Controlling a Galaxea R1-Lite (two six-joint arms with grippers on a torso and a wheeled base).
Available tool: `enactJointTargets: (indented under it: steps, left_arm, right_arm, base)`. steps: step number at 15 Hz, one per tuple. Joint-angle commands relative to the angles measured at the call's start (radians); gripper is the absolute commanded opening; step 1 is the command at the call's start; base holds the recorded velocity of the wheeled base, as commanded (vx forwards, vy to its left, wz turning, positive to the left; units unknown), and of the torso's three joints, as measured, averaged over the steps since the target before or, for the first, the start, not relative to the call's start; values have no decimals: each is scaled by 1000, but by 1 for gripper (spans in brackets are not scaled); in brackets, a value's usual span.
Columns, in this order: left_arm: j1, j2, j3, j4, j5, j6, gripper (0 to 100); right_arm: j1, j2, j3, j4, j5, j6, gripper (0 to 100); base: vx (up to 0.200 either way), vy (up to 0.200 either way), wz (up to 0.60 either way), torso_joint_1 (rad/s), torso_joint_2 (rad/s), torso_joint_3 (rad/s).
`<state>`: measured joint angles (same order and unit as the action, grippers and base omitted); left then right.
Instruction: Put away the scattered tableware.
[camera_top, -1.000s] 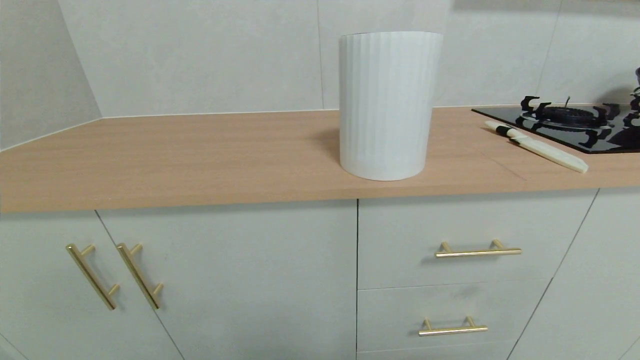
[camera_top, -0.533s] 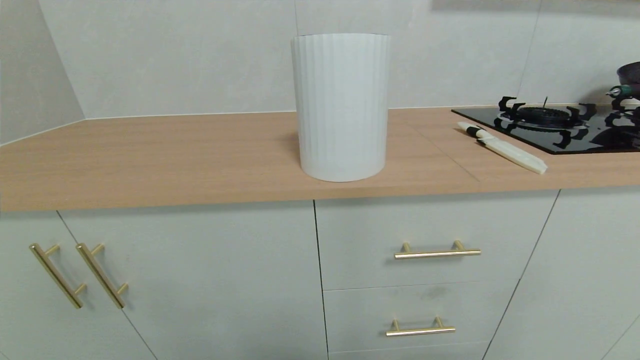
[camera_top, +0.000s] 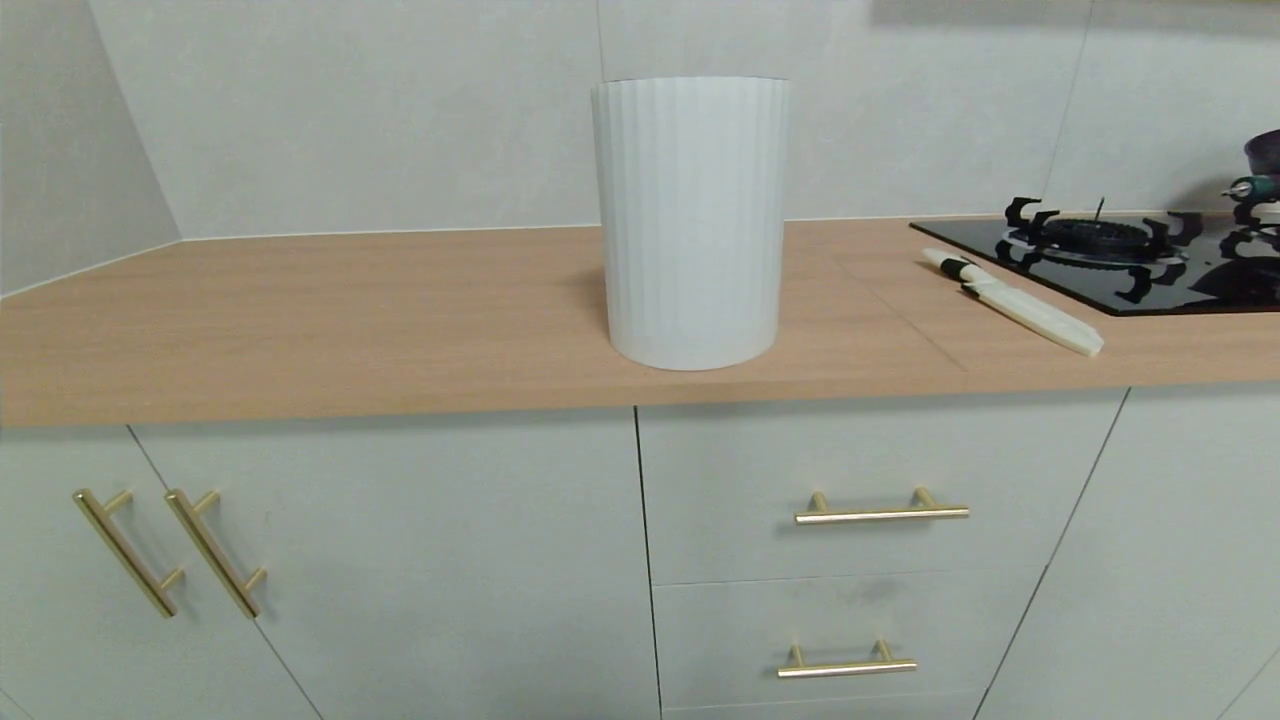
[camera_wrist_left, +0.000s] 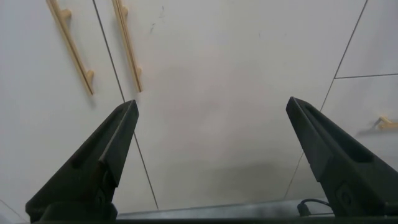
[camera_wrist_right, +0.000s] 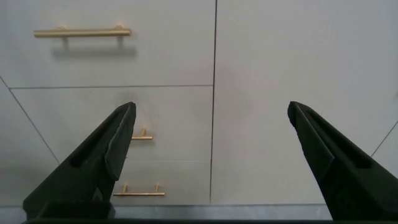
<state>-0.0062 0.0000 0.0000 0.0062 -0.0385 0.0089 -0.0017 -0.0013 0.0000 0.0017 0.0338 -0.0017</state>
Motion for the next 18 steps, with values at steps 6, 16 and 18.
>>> enactJointTargets:
  steps: [6,16,18]
  left_arm:
    - [0,0,0,0,0,0,100]
    - [0,0,0,0,0,0,100]
    - [0,0,0,0,0,0,100]
  right_arm:
    - [0,1,0,0,0,2,100]
    - [0,1,0,0,0,2,100]
    - [0,1,0,0,0,2,100]
  base:
    - [0,0,0,111,-382,-279]
    - [0,0,0,189,-473,-280]
    - [0,0,0,215,-495,-288]
